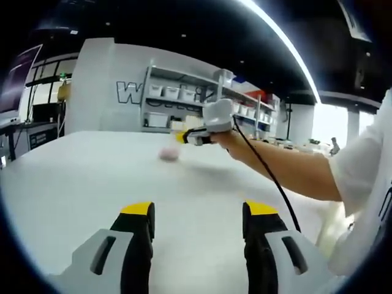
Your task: Open the resealable bag by pulling the two sides of the seal apart until the entire bag opening is separated and visibly accessible.
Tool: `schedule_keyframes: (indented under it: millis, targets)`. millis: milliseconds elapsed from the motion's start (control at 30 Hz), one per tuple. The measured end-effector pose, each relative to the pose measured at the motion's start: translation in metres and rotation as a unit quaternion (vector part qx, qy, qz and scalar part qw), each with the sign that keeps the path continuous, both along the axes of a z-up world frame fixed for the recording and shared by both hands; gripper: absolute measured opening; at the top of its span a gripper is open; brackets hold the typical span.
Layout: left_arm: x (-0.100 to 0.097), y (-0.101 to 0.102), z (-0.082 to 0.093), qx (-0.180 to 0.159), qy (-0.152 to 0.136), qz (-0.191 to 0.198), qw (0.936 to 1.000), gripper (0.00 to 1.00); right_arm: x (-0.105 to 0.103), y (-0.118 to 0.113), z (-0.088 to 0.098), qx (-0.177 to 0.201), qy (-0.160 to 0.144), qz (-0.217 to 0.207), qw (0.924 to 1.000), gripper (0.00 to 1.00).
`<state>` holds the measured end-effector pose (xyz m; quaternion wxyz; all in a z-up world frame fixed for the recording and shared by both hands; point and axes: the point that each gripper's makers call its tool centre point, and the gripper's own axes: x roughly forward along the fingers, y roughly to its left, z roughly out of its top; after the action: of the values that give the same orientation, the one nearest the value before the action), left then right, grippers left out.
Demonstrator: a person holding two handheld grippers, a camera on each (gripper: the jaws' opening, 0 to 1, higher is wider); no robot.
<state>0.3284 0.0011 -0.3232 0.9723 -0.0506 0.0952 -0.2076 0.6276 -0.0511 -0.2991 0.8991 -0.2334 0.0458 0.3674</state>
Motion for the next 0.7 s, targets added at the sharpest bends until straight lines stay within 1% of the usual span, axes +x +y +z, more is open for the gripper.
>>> schedule_keyframes:
  millis: [33, 100, 167, 367, 467, 600, 700]
  targets:
    - [0.000, 0.000, 0.000, 0.000, 0.000, 0.000, 1.0000, 0.58, -0.003, 0.000, -0.001, 0.003, 0.006, -0.002, 1.0000, 0.00]
    - [-0.001, 0.000, 0.000, -0.002, 0.001, 0.000, 1.0000, 0.58, -0.007, -0.002, -0.002, 0.009, 0.008, -0.006, 0.9999, 0.00]
    - [-0.001, 0.000, 0.000, -0.002, 0.001, 0.000, 1.0000, 0.58, -0.012, -0.004, -0.007, 0.014, 0.017, -0.010, 0.9997, 0.00]
    - [-0.002, 0.001, 0.000, -0.003, 0.001, 0.000, 1.0000, 0.58, -0.026, -0.007, -0.018, 0.025, 0.030, -0.014, 0.9991, 0.03]
    - [-0.002, 0.001, -0.001, -0.003, 0.001, -0.001, 1.0000, 0.57, -0.029, -0.009, -0.021, 0.028, 0.034, -0.018, 0.9989, 0.04]
    - [-0.002, 0.001, -0.001, -0.002, 0.002, -0.001, 1.0000, 0.57, -0.040, -0.009, -0.022, 0.035, 0.039, -0.021, 0.9984, 0.05]
    - [-0.002, 0.001, -0.002, -0.001, 0.002, -0.002, 1.0000, 0.56, -0.040, -0.005, -0.023, 0.048, 0.042, -0.020, 0.9978, 0.06]
